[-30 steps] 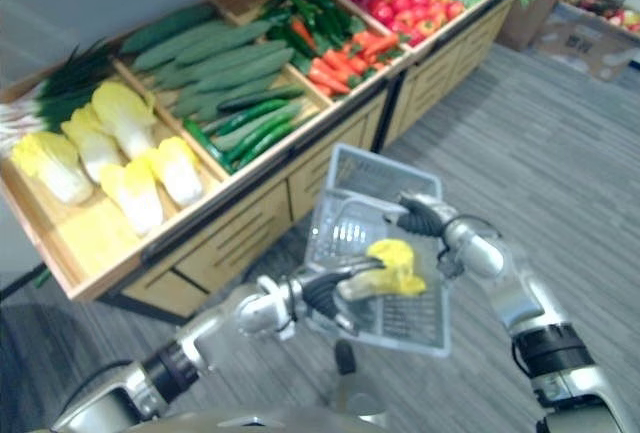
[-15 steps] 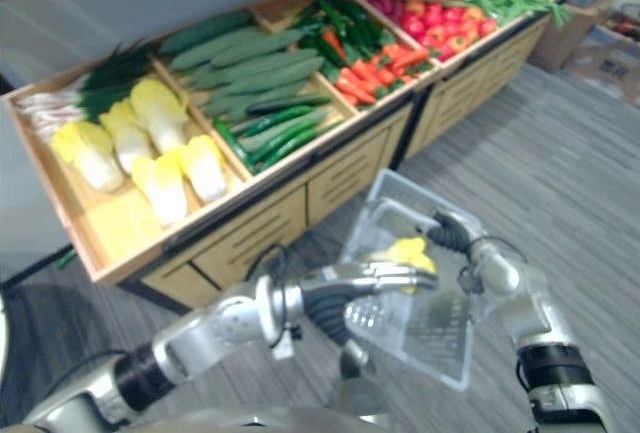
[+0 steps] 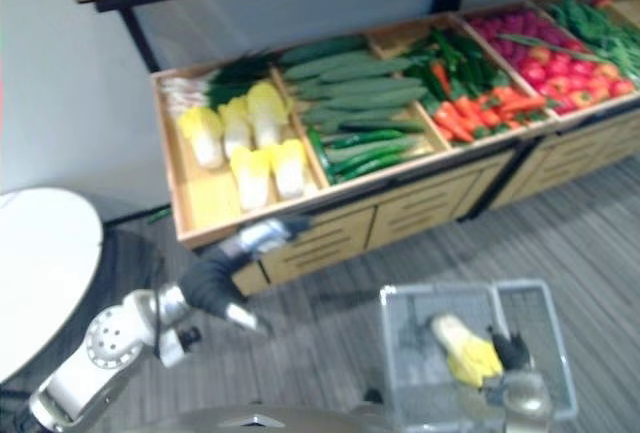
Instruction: Pick vegetable in the basket
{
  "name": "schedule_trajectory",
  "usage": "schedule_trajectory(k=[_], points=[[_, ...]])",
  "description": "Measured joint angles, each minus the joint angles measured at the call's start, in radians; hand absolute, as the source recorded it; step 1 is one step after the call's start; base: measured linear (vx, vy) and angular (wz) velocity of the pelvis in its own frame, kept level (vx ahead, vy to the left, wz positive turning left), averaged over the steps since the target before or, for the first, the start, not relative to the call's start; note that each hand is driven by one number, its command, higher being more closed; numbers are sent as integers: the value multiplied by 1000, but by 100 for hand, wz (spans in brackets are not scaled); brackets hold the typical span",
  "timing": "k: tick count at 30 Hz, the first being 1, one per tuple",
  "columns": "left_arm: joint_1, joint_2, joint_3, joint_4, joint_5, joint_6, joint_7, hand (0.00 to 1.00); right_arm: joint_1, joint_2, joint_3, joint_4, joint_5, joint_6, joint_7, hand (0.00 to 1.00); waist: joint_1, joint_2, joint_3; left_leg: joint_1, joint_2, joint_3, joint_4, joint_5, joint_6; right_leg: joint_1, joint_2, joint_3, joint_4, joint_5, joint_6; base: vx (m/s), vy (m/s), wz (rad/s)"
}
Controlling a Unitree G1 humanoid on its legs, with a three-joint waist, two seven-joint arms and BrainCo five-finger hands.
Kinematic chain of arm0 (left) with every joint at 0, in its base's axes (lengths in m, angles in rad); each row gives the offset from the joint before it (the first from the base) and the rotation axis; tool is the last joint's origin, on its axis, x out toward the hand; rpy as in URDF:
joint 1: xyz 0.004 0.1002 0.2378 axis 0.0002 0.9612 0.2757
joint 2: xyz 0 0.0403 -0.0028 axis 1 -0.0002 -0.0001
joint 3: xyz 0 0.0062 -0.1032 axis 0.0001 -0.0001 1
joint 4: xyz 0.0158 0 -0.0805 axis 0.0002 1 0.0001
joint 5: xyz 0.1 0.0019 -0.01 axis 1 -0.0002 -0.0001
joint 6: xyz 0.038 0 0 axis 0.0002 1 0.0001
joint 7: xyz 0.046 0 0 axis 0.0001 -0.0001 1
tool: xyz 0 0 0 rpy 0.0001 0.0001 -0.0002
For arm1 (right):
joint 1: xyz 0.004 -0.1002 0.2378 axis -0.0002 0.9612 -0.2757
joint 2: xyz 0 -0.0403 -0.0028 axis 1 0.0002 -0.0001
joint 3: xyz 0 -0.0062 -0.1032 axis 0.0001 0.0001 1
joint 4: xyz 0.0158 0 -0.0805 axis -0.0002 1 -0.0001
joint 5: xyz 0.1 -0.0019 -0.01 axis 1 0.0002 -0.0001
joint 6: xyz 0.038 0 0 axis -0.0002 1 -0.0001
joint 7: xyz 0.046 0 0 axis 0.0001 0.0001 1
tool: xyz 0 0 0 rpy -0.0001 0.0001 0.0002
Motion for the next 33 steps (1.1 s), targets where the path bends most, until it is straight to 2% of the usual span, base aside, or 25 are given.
schedule_trajectory(k=[1, 2, 4, 7, 10, 11, 13, 15, 20, 22, 26, 33], points=[[17, -111, 90, 95, 39, 1, 49, 0, 2, 10, -14, 66, 0, 0, -10, 100, 14, -2, -5, -10, -3, -23, 0, 6, 5, 1, -2, -21, 0, -3, -4, 28, -6, 55], [19, -164, 138, 148, 62, 4, 75, 0, 2, 14, -21, 95, 0, 1, -14, 100, 17, -2, -7, -12, -5, -33, 0, 9, 7, 1, -3, -32, 0, -5, -7, 31, -6, 44], [22, -343, 335, 354, 156, 37, 195, 0, 2, 41, -49, 170, 22, 9, -30, 100, 29, -4, -9, -32, -11, -68, 0, 23, 16, 1, -4, -61, 0, -8, -12, 27, 0, 39], [26, -407, 478, 541, 237, 82, 288, 0, 8, 73, -70, 199, 46, 26, -38, 100, 28, -13, -12, -41, -11, -86, 0, 31, 18, 1, -1, -79, 1, -12, -17, 23, -10, 21], [20, -437, 599, 725, 279, 136, 339, 0, 17, 101, -66, 198, 50, 37, -38, 100, 19, -23, -17, -23, -11, -81, 0, 31, 19, 17, -1, -75, 1, -13, -18, 6, -1, -4], [19, -449, 684, 831, 305, 157, 370, 0, 27, 126, -49, 191, 49, 39, -36, 100, 13, -39, -26, -10, -9, -75, -1, 29, 16, 25, -1, -72, 1, -16, -24, 2, 2, -13], [9, -452, 799, 971, 311, 187, 395, 0, 31, 151, -20, 184, 48, 39, -36, 100, 1, -53, -36, 3, -7, -57, -1, 17, 7, 26, 1, -58, 0, -20, -29, -16, 5, -23], [-1, -452, 865, 1124, 241, 187, 416, 0, 35, 168, 3, 185, 47, 39, -35, 100, 1, -54, -38, 10, -8, -38, -1, 8, 13, 25, -2, -39, -2, -26, -27, -42, 7, -25], [1, -463, 891, 1359, 233, 192, 369, 0, 43, 184, 13, 200, 48, 39, -37, 100, -16, -50, -41, 10, -12, -26, -1, 3, 13, 18, -7, -21, -16, -26, -26, -7, 10, -8], [2, -478, 892, 1406, 289, 196, 370, 0, 43, 189, 25, 227, 48, 38, -38, 100, -22, -50, -41, 10, -11, -25, -1, 1, 11, 18, -5, -18, -18, -26, -26, 50, -6, -1], [0, -484, 888, 1447, 435, 200, 387, 0, 45, 189, 55, 252, 48, 36, -49, 100, -24, -45, -41, 12, -12, -22, -1, -3, 3, 17, 1, -10, -20, -21, -29, 79, -9, -5], [-22, -487, 806, 1469, 520, 203, 397, 0, 38, 185, 91, 275, 48, 35, -66, 100, -24, -37, -37, 19, -9, -23, 5, -2, 4, 21, 11, -3, -28, -17, -25, 72, -16, -4]])
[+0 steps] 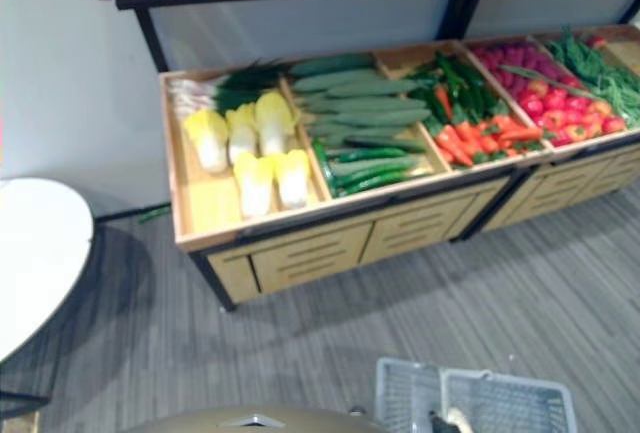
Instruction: Pick vegetable in the basket
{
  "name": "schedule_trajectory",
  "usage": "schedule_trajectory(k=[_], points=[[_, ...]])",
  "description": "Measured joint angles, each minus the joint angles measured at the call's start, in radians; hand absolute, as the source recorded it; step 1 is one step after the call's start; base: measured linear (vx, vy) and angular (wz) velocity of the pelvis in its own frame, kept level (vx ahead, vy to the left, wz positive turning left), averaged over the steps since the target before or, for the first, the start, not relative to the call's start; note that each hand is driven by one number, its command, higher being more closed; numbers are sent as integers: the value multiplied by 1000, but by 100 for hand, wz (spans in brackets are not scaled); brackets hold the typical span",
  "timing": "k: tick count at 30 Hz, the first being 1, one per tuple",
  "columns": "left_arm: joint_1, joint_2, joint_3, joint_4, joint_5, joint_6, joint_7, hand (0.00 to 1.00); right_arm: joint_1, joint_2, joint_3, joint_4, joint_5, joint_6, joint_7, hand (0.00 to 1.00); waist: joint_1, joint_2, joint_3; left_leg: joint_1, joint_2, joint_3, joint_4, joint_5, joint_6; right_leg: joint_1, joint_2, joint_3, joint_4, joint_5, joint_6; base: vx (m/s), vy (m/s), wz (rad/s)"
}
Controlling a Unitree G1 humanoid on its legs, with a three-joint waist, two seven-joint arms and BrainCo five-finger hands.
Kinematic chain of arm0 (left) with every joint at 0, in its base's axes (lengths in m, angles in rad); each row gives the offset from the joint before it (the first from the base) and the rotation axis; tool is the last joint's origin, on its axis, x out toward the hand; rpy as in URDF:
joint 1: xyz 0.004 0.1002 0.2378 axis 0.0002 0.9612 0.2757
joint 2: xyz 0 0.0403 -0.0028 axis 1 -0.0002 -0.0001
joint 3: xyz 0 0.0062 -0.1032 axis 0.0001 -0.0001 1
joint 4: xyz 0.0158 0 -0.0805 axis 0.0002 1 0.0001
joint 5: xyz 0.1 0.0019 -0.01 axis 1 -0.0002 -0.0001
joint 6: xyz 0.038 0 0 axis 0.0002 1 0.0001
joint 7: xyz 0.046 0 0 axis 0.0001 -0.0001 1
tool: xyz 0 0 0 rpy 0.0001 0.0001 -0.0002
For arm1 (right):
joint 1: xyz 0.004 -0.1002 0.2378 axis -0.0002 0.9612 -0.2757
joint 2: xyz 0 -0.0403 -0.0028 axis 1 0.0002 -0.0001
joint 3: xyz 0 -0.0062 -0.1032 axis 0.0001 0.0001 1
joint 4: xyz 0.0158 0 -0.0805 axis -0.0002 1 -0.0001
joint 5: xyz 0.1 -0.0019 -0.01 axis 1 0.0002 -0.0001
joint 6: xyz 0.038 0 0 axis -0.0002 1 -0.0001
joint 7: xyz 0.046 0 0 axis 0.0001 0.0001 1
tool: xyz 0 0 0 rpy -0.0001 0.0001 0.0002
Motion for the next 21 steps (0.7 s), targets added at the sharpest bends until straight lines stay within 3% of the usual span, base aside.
schedule_trajectory(k=[5, 7, 10, 12, 13, 14, 15, 16, 17, 18, 21], points=[[-12, 0, -72, 0, 0, -1, 9, 0, -14, -12, 8, 0, 2, -1, -6, 100, 0, 12, 43, 37, 2, 6, 4, -18, -6, 23, -2, 12, 22, -17, 2, 0, -5, -6], [-28, 6, -112, -2, -1, -3, 16, 0, -32, -11, 8, -2, 27, -6, -14, 100, 0, 8, 90, 9, 29, 21, 150, -102, -12, -14, -15, 41, 147, -80, 2, -35, 10, -26], [-30, 14, -178, -1, 1, -3, 18, 0, -30, -4, -5, -18, 60, -21, -17, 100, -4, 19, 119, -15, 77, 65, 327, -198, -10, -58, -10, 118, 242, -118, 13, -19, 3, -71], [-43, 18, -192, 0, 24, -2, 21, 0, -24, 5, -11, -56, 63, -29, -16, 100, -4, 16, 120, -26, 94, 142, 364, -229, -7, -106, 5, 197, 230, -79, 40, -26, 84, -132], [-52, 20, -194, -1, 41, 3, 33, 0, -22, 9, -9, -90, 68, -36, -17, 100, -3, 15, 123, -27, 101, 212, 376, -248, -3, -133, 19, 249, 194, -24, 66, -77, 119, -168], [-58, 19, -198, -3, 42, 4, 47, 0, -24, 14, 3, -122, 71, -36, -18, 100, -2, 16, 126, -25, 112, 295, 385, -259, 12, -157, 38, 264, 125, 78, 64, -94, 119, -188], [-59, 10, -202, -4, 42, 3, 51, 0, -28, 10, 13, -134, 79, -36, -18, 100, 0, 51, 130, -28, 138, 348, 378, -259, 28, -152, 46, 250, 69, 133, 58, -149, 74, -169], [-65, 8, -209, -16, 41, 2, 54, 0, -39, 12, 19, -149, 84, -42, -19, 100, -1, 47, 156, -11, 155, 400, 378, -261, 36, -146, 46, 142, 89, 143, 6, -155, 85, -145], [-79, 9, -217, -48, 39, 0, 56, 0, -42, 15, 33, -154, 107, -43, -20, 100, -5, 49, 195, 19, 157, 469, 365, -259, 40, -160, 10, -45, 280, -3, -103, -166, 118, -169], [-85, 11, -228, -72, 39, -2, 56, 0, -43, 12, 43, -137, 115, -42, -20, 100, -3, 40, 201, 49, 154, 541, 345, -252, 42, -156, -30, -178, 422, -85, -119, -106, 129, -153], [-73, 21, -261, -82, 38, -5, 55, 0, -77, -11, 80, -74, 121, -33, -20, 100, -3, 33, 198, 76, 158, 686, 342, -246, 45, -133, -97, -294, 544, -153, -105, -61, 24, -162]])
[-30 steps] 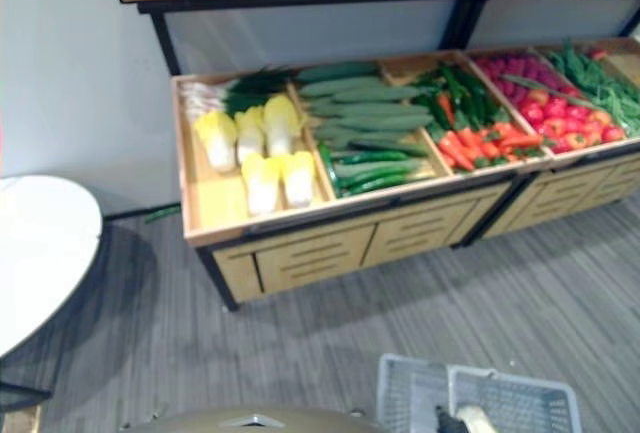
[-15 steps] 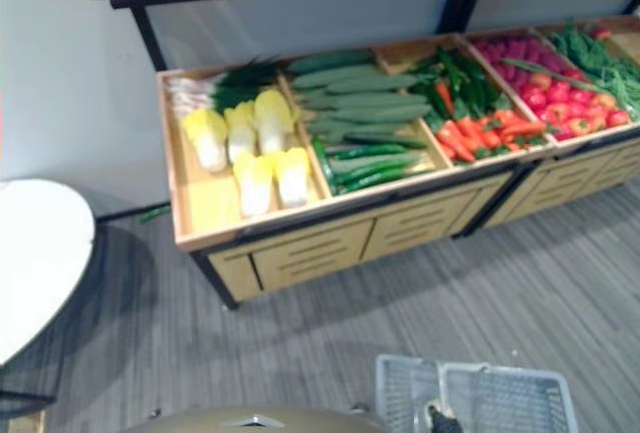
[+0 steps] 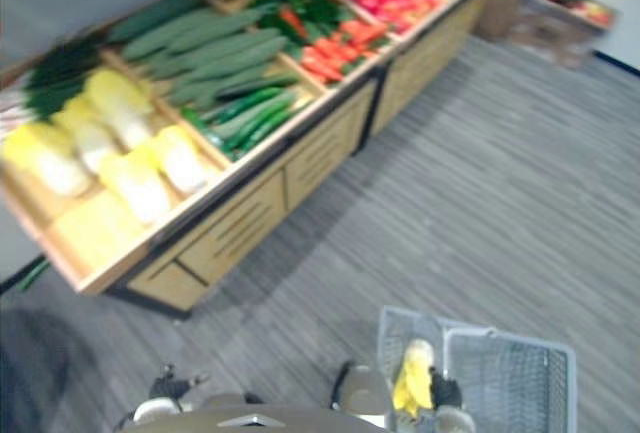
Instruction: Pick vegetable in the basket
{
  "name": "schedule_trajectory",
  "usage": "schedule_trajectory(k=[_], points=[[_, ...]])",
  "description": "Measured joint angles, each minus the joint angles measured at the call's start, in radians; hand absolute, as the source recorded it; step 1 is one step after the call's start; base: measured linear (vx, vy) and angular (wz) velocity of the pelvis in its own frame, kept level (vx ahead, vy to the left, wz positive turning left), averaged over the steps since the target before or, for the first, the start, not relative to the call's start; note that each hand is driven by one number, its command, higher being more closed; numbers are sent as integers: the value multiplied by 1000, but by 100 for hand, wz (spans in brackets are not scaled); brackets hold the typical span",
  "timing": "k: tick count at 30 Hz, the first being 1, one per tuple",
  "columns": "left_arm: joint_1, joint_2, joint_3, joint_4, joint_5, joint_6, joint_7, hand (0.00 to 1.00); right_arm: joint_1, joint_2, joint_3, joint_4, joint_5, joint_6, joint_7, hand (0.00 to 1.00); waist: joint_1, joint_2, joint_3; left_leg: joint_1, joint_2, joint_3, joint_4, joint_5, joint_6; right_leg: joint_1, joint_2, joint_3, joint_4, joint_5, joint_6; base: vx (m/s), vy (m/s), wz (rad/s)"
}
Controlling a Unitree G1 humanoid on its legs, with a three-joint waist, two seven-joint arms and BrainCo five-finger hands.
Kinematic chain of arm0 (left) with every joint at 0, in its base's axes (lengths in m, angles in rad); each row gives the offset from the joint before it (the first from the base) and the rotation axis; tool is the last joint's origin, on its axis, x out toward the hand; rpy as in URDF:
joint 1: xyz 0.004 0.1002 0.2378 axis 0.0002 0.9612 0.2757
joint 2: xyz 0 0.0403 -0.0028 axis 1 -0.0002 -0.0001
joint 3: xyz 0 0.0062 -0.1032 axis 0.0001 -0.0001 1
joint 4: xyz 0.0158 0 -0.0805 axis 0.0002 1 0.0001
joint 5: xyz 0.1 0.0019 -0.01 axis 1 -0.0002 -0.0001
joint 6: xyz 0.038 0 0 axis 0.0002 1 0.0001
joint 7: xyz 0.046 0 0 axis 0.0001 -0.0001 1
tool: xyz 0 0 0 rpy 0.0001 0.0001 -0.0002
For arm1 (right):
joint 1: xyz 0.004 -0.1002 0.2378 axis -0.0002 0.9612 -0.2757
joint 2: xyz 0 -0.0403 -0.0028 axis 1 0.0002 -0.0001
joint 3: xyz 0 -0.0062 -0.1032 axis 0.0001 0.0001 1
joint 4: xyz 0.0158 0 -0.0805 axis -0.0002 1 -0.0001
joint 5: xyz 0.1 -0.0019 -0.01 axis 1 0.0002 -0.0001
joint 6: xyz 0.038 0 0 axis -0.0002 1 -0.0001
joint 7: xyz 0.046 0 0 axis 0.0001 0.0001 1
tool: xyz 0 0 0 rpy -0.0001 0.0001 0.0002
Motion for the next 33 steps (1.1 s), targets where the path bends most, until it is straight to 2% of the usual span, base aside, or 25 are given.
schedule_trajectory(k=[1, 3, 5, 7, 9, 10, 12, 13, 14, 15, 16, 17, 18, 19, 21, 23, 24, 25, 27, 29, 32, 33], points=[[-3, 0, 0, 0, 0, 1, -2, 0, -3, -2, 0, 13, -3, 0, 1, 100, -2, -1, -1, 5, 3, 53, 9, 1, -2, -3, -16, -5, 4, -9, 14, -8, -65, -129], [-9, 0, 1, 1, 0, 0, -11, 0, -2, -2, -2, 37, -6, 2, 2, 100, -7, -3, -1, 18, 21, 105, 42, 2, -3, -5, -1, -2, -39, -32, 36, 14, -162, -110], [-11, -8, 5, 2, 0, 0, -21, 0, 10, -22, -2, 58, -6, 12, 0, 100, -11, 16, -8, 32, 45, 129, 72, 7, -10, 26, 66, 19, -158, -40, 38, 38, -224, -119], [-29, -23, 6, 11, 0, 0, -28, 0, 4, -35, -4, 66, -6, 20, -4, 100, -13, 25, -6, 37, 57, 143, 77, 30, -12, 35, 108, 56, -238, -39, 37, -37, -182, -95], [-52, -26, 10, 30, 0, -1, -31, 0, 18, -26, -4, 66, -5, 20, -10, 100, -43, 26, -8, 39, 87, 131, 127, 59, -10, 49, 126, 62, -255, -40, 37, -57, -123, -29], [-55, -26, 12, 34, 0, -1, -31, 0, 22, -21, -3, 66, -4, 20, -12, 100, -50, 26, -8, 39, 106, 129, 157, 66, -8, 55, 133, 64, -261, -40, 36, -51, -134, -23], [-60, -37, 31, 43, 0, 1, -27, 0, 28, -13, 14, 65, -4, 16, -14, 100, -51, 21, -6, 43, 179, 113, 292, 113, -6, 64, 155, 109, -270, -40, 20, -62, -142, -54], [-60, -43, 40, 42, -4, 0, -26, 0, 28, -14, 24, 65, -5, 15, -14, 100, -51, 20, -5, 38, 190, 83, 324, 134, 0, 67, 160, 125, -274, -38, 17, -38, -124, -69], [-61, -48, 53, 39, -15, -2, -22, 0, 27, -15, 47, 65, -5, 11, -14, 100, -46, -1, 7, -2, 196, -37, 387, 177, 0, 81, 160, 168, -285, -33, 4, -18, -69, -77], [-61, -49, 58, 30, -25, -9, -17, 0, 18, -17, 62, 65, -7, 9, -14, 100, -39, -8, 11, -52, 147, -225, 401, 129, -19, 85, 153, 216, -290, -29, -2, -21, -39, -87], [-61, -50, 58, 26, -43, -14, -13, 0, 13, -22, 65, 66, -9, 8, -14, 100, -35, -10, 12, -70, 111, -322, 389, 108, -23, 86, 148, 238, -294, -27, -2, -38, 18, -105], [-61, -51, 62, 23, -72, -15, -1, 0, 14, -28, 68, 68, -18, 1, -14, 100, -22, -11, 13, -92, 31, -492, 351, 71, -35, 97, 148, 283, -299, -21, 3, -26, 61, -112], [-57, -52, 64, 23, -95, -21, 5, 0, 17, -32, 77, 71, -21, -3, -14, 100, -12, -13, 12, -97, -31, -619, 286, 46, -43, 104, 151, 324, -311, -18, 7, -36, 73, -112], [-57, -52, 67, 23, -96, -23, 5, 0, 17, -33, 78, 71, -21, -5, -13, 100, -8, -13, 12, -101, -55, -669, 246, 39, -51, 106, 154, 343, -320, -15, 14, -36, 100, -108], [-58, -52, 69, 21, -98, -30, 5, 0, 20, -33, 88, 70, -22, -11, -13, 100, 1, -11, 12, -116, -107, -822, 66, 39, -55, 109, 168, 396, -360, 1, 35, -32, 162, -95], [-58, -54, 70, 21, -97, -38, 5, 0, 23, -35, 94, 67, -21, -11, -14, 100, 2, -1, 12, -127, -109, -877, -33, 65, -51, 98, 183, 415, -368, 14, 55, 6, 235, -62], [-61, -62, 79, 25, -97, -42, 4, 0, 25, -44, 93, 67, -21, -9, -15, 100, 4, 34, 8, -142, -92, -905, -75, 82, -75, 94, 206, 434, -382, 31, 79, 33, 238, -46], [-60, -62, 81, 25, -94, -43, 6, 0, 30, -32, 95, 63, -21, -10, -15, 100, 4, 21, 4, -152, -107, -890, -76, 73, -70, 102, 197, 446, -415, 44, 95, 46, 237, -36], [-59, -48, 81, 25, -85, -44, 5, 0, 47, -13, 100, 61, -21, -12, -14, 100, 7, -5, -6, -154, -140, -877, -97, 73, -54, 110, 161, 451, -459, 80, 103, 116, 226, -8], [-60, -40, 79, 28, -83, -43, 5, 0, 68, 5, 105, 61, -20, -11, -16, 100, 6, -26, -16, -133, -187, -871, -138, 86, -28, 114, 122, 452, -470, 90, 118, 180, 241, 10], [-59, -28, 78, 36, -77, -42, 4, 0, 70, 4, 103, 60, -21, -10, -16, 100, 9, -22, -17, -100, -233, -854, -166, 85, -14, 124, 81, 452, -469, 84, 129, 219, 193, -3], [-60, -21, 75, 42, -72, -42, 3, 0, 70, 4, 99, 60, -21, -10, -16, 100, 9, -22, -17, -89, -245, -854, -165, 76, -1, 129, 67, 449, -454, 72, 146, 168, 121, 5]])
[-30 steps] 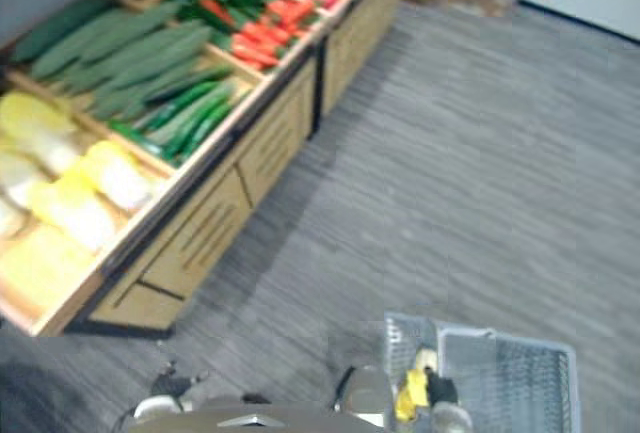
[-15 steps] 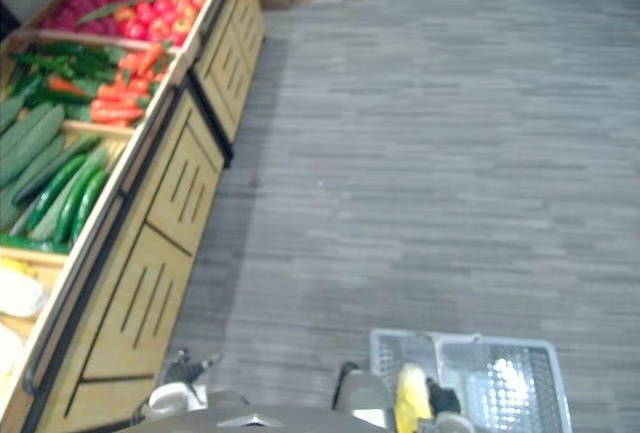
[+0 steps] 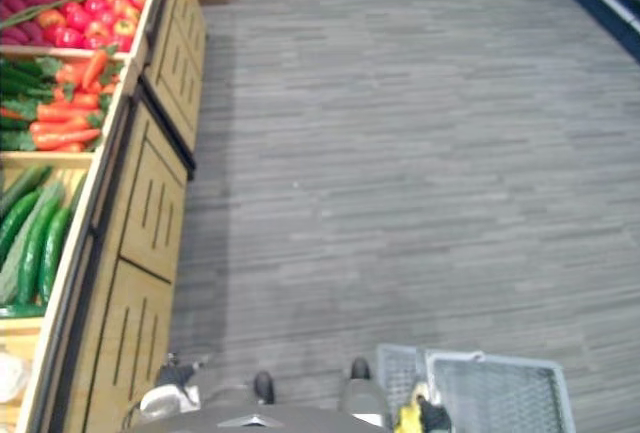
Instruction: Pick vegetable in the basket
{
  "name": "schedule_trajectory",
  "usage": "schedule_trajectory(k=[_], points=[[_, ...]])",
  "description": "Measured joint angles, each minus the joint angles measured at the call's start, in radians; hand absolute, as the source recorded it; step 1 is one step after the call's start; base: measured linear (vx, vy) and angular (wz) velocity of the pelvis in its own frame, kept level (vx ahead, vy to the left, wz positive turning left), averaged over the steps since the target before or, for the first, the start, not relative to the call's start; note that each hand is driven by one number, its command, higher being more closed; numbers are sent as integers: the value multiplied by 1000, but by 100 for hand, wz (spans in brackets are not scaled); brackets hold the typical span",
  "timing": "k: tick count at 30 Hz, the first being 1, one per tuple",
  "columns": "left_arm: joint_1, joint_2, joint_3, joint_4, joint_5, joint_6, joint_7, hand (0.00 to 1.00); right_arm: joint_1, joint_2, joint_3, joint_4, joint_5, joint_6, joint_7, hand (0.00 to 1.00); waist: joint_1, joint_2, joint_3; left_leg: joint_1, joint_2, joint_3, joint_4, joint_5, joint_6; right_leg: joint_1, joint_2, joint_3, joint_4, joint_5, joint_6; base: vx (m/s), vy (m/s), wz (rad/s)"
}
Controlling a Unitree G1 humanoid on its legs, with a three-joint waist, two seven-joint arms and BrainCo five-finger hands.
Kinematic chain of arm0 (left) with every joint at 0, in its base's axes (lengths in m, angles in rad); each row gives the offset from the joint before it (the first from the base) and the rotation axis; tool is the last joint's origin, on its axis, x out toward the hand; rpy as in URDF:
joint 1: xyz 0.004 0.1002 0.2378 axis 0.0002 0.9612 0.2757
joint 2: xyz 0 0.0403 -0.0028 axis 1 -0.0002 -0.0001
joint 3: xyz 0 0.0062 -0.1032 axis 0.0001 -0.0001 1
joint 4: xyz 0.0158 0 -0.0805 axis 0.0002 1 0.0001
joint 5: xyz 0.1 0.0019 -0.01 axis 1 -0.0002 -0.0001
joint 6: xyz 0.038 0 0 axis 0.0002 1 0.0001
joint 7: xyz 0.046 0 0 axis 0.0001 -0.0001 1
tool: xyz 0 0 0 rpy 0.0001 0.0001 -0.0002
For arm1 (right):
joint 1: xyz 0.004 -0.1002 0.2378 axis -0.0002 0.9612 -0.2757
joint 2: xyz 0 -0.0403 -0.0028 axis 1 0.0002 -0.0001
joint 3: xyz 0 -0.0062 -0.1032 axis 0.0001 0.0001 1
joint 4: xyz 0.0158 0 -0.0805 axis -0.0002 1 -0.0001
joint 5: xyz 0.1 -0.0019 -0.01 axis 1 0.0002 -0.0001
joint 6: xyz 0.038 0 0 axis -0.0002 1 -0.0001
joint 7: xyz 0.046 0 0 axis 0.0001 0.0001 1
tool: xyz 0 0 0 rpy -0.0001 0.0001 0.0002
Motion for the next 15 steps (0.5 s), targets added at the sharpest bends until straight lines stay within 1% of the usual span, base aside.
schedule_trajectory(k=[1, 2, 3, 4, 5, 6, 7, 8, 9, 10, 11, 12, 13, 14, 15], points=[[0, 5, -6, 1, 18, 0, 0, 0, 0, 1, -16, 0, 0, 0, 1, 100, 0, -2, 2, 9, -5, 0, 7, -18, 14, -4, -10, -6, 53, -21, 19, 151, 110, 10], [0, 6, -10, 1, 24, 0, 0, 0, -2, 3, -23, -1, 0, 0, 1, 100, 0, -1, 1, 15, -4, 0, 17, -29, 17, -15, -16, -6, 94, -31, 17, 142, 110, 0], [1, 9, -21, 2, 27, 0, 0, 0, -8, 4, -30, -5, 1, 0, 0, 100, 6, 6, 4, 29, 6, 4, 34, -49, 21, -63, -17, -2, 223, -45, 10, 97, 93, -8], [1, 14, -31, 3, 27, 1, -1, 0, -9, 3, -32, -14, 3, 0, 1, 100, 10, 7, 5, 38, 8, 9, 40, -56, 24, -96, -19, 6, 309, -49, 3, 108, 122, -16], [4, 27, -44, 0, 27, 1, -1, 0, -9, 5, -32, -37, 4, -1, 1, 100, 20, -8, 14, 63, 1, 29, 47, -68, 31, -175, -31, 23, 496, -49, -1, 99, 101, -5], [7, 45, -46, 0, 27, 2, -1, 0, -7, 19, -28, -49, 3, -3, 0, 100, 20, -29, 20, 89, -16, 26, 54, -87, 40, -226, -62, 27, 639, -39, -15, 113, 90, -5], [10, 51, -45, -2, 27, 4, -1, 0, -6, 25, -26, -56, 3, -2, 0, 100, 19, -41, 22, 106, -23, 24, 53, -96, 46, -249, -74, 28, 699, -27, -32, 167, 43, -4], [16, 51, -43, -5, 27, 7, -1, 0, -4, 35, -22, -74, 3, -2, 1, 100, 20, -50, 24, 139, -22, 24, 56, -122, 57, -286, -80, 30, 795, -26, -49, 169, 20, -16], [32, 55, -41, -4, 27, 12, -1, 0, -7, 44, -21, -84, 3, -5, 2, 100, 20, -48, 23, 160, -10, 26, 57, -137, 56, -308, -61, 17, 812, -72, -60, 207, -5, -11], [33, 53, -32, -3, 27, 20, -1, 0, -7, 49, -16, -86, 3, -10, 3, 100, 18, -42, 23, 165, 3, 26, 56, -146, 54, -326, -44, 4, 786, -94, -62, 165, -22, 3], [31, 48, -21, -2, 27, 21, 0, 0, -9, 57, -14, -87, 4, -13, 3, 100, 16, -37, 24, 167, 16, 21, 54, -153, 49, -349, -21, -18, 740, -100, -70, 302, -96, 16], [27, 35, 1, -2, 27, 22, 0, 0, -17, 63, -18, -87, 11, -13, 4, 100, 16, -28, 28, 175, 32, 16, 40, -157, 41, -371, 7, -44, 650, -100, -70, 303, -111, 19], [25, 24, 16, -2, 28, 22, 0, 0, -19, 65, -25, -87, 14, -12, 4, 100, 15, -22, 30, 180, 41, 11, 37, -160, 35, -379, 20, -58, 590, -97, -66, 417, -167, 29], [19, 3, 32, -3, 29, 22, 0, 0, -16, 65, -32, -87, 20, -7, 5, 100, 11, -8, 32, 191, 58, -3, 25, -166, 24, -388, 35, -71, 465, -83, -58, 408, -195, 42], [14, -9, 58, -6, 35, 22, 0, 0, -11, 65, -51, -87, 23, 2, 4, 100, 7, 3, 39, 215, 74, -17, 12, -178, 3, -388, 46, -63, 351, -67, -40, 434, -223, 54]])
